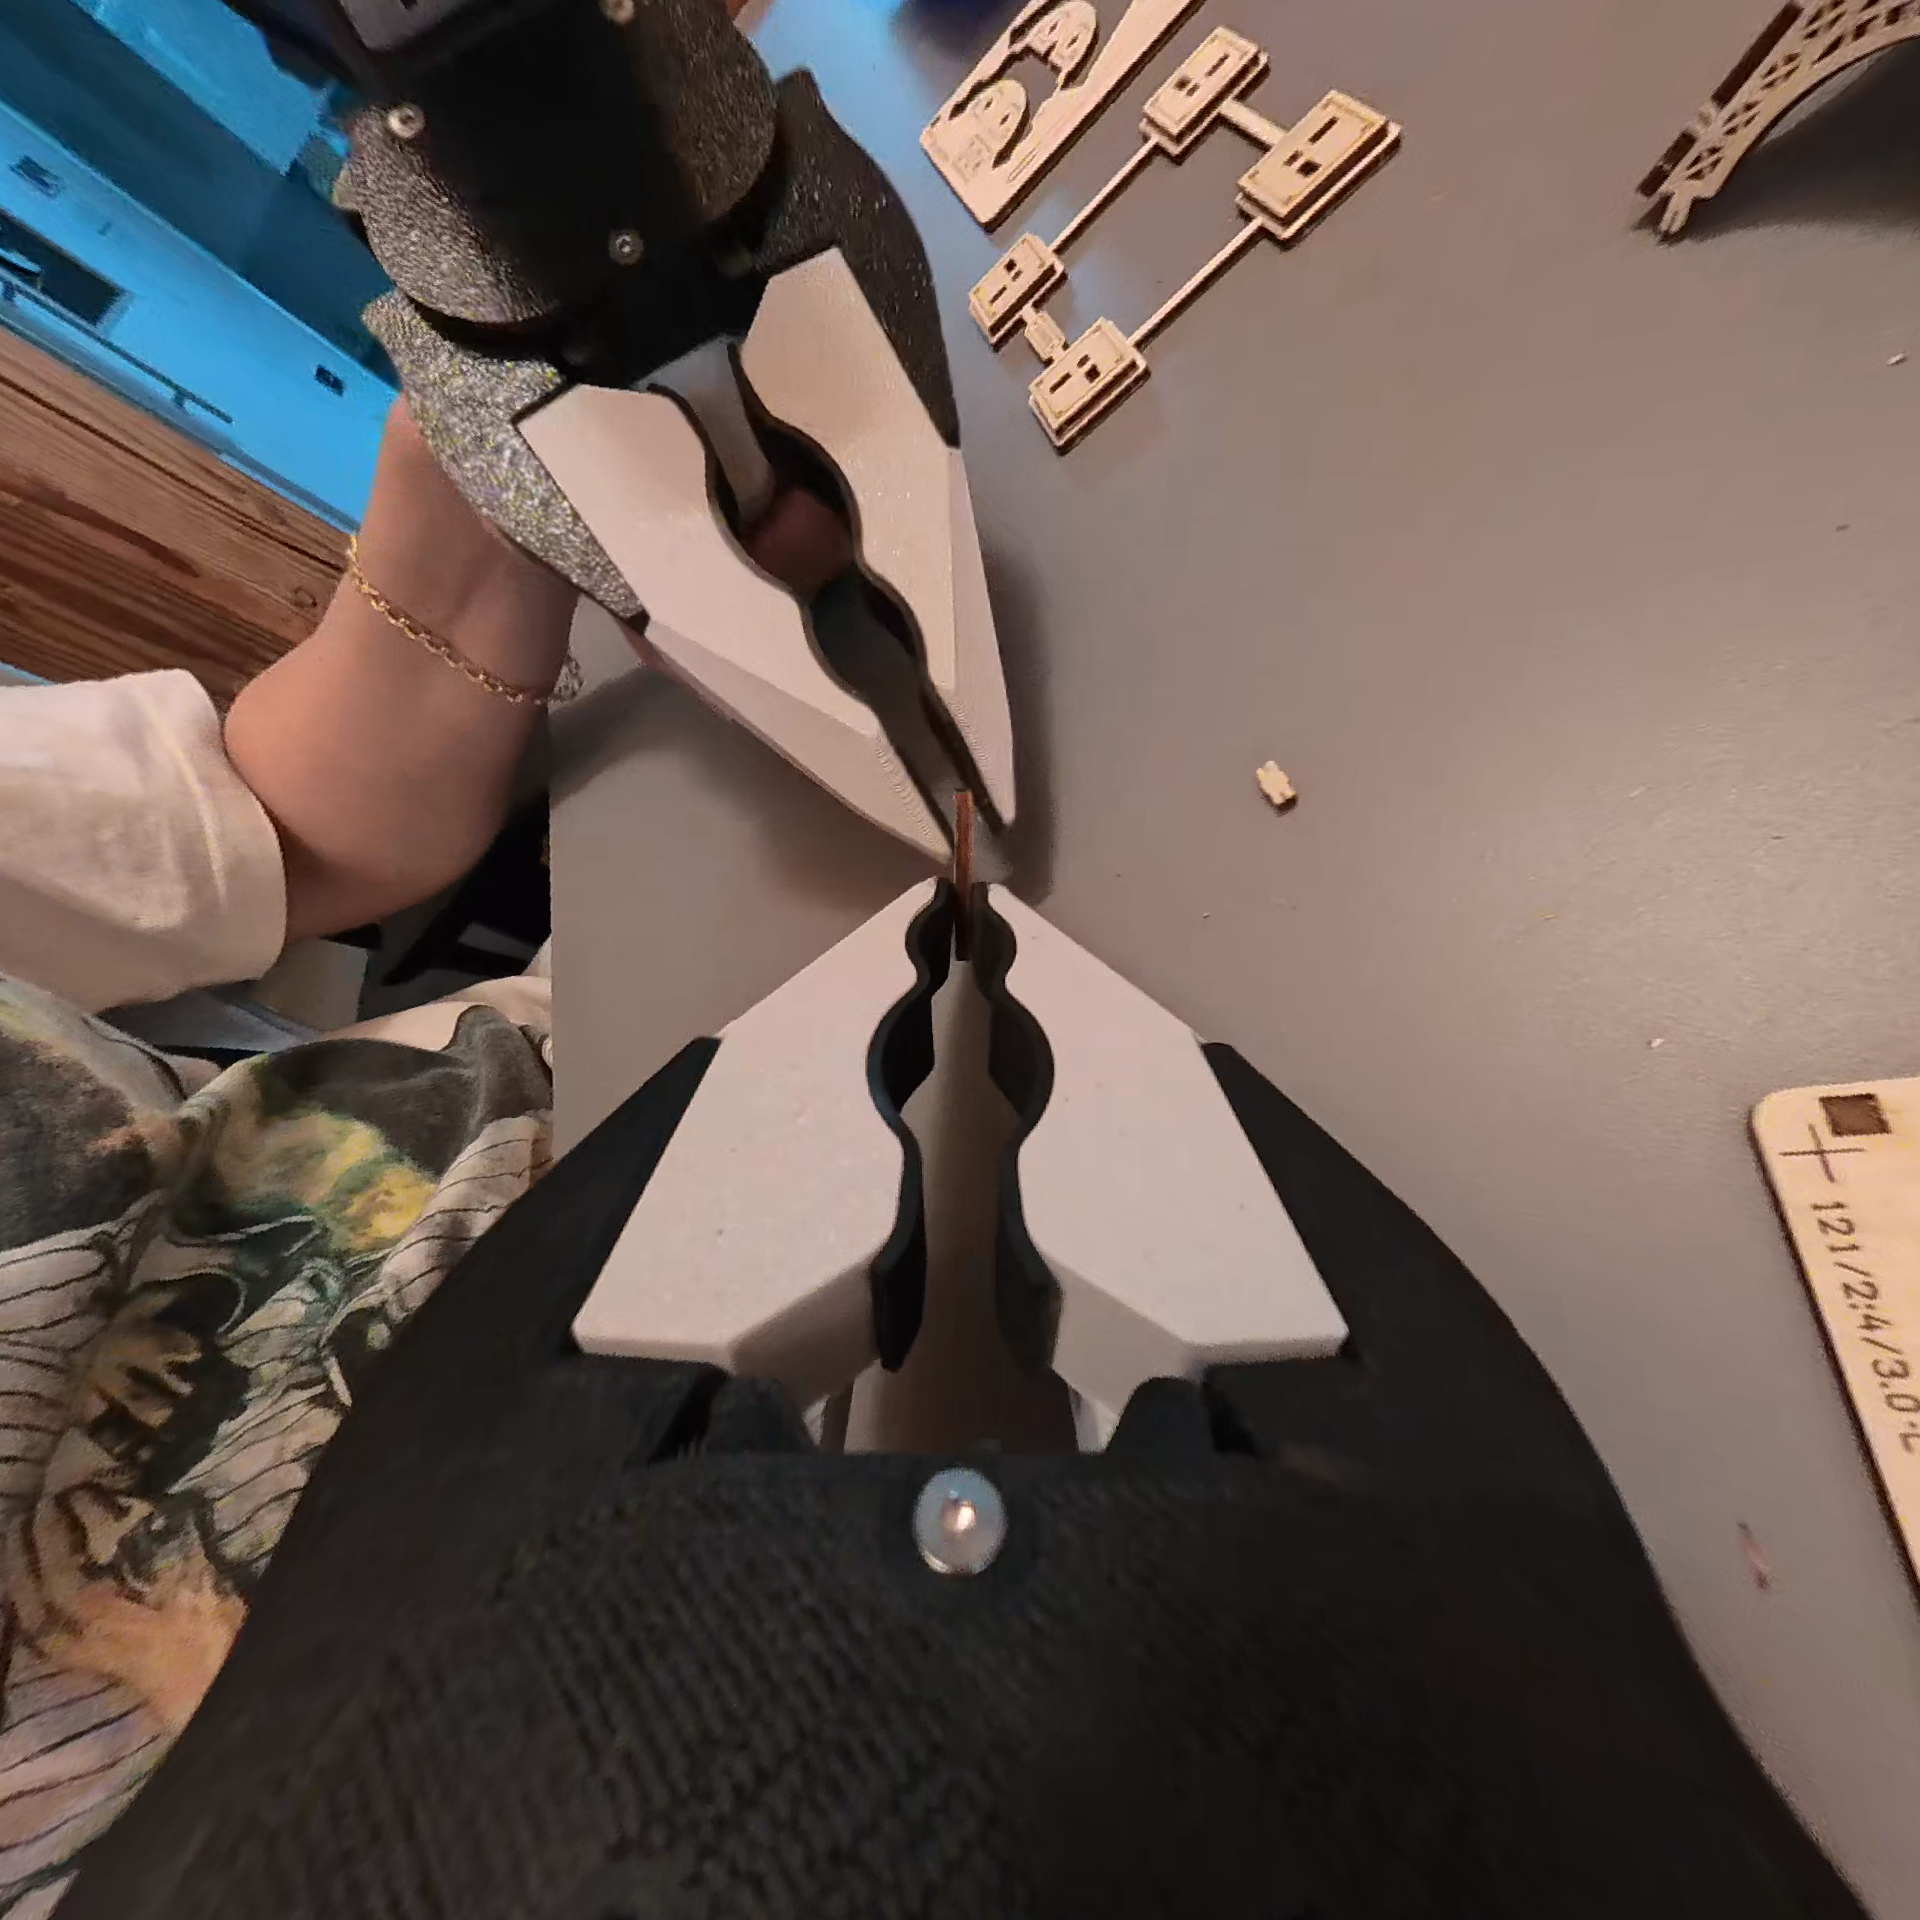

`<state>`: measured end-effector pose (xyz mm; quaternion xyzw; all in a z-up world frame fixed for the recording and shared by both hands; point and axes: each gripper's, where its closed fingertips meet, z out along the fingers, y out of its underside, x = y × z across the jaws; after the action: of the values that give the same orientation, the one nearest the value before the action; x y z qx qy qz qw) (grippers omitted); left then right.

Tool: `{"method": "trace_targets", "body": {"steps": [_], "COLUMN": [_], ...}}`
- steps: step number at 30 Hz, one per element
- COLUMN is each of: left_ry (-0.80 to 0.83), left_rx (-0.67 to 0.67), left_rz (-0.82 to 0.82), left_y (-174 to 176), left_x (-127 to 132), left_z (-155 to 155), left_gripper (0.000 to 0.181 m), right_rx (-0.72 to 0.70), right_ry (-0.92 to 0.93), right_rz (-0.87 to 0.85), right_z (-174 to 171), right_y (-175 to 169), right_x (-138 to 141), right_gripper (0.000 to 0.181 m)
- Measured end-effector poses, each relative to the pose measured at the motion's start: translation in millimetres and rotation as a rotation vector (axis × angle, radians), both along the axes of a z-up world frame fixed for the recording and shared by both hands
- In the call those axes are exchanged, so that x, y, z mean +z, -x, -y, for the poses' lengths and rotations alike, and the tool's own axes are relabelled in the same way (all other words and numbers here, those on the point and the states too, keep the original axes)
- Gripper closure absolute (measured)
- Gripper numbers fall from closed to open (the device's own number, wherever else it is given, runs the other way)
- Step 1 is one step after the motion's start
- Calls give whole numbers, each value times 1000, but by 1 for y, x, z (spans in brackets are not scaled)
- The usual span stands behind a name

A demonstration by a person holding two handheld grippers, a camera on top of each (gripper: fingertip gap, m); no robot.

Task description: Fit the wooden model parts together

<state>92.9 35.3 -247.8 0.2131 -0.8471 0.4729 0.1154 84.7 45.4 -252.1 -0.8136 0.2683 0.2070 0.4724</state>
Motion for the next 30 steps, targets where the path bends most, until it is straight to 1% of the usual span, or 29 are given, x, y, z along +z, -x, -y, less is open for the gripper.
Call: {"method": "trace_targets", "body": {"steps": [2,3,4,6,8,11,15,20,21,23,30], "left_ry": [46,85,124,160,166,156,220,237,238,232,216], "left_rx": [43,63,82,108,80,61,42,2,1,5,-9], "left_rz": [-40,-68,-93,-91,-74,-82,-99,-116,-116,-116,-112], "left_y": [-4,-5,-7,-10,-5,-1,0,6,6,5,8], "left_x": [4,8,13,17,20,18,26,29,29,28,26], "left_z": [-2,-4,-5,-9,-9,-9,-8,-6,-5,-6,-8], "left_gripper": [180,181,181,181,181,181,181,181,181,181,181], "right_rx": [-30,-53,-70,-69,-65,-26,-18,-11,-10,-24,3], "right_ry": [-1,7,9,6,8,-72,-154,-208,-207,-187,-142], "right_rz": [13,21,34,54,38,-1,-22,-44,-47,-26,24], "right_z": [2,3,4,4,3,3,4,2,2,2,-1], "right_y": [-4,-8,-10,-10,-9,-4,-3,-2,-2,-3,1], "right_x": [1,0,1,2,1,11,22,29,28,26,22], "right_gripper": [176,170,171,172,168,176,179,175,178,178,178]}}
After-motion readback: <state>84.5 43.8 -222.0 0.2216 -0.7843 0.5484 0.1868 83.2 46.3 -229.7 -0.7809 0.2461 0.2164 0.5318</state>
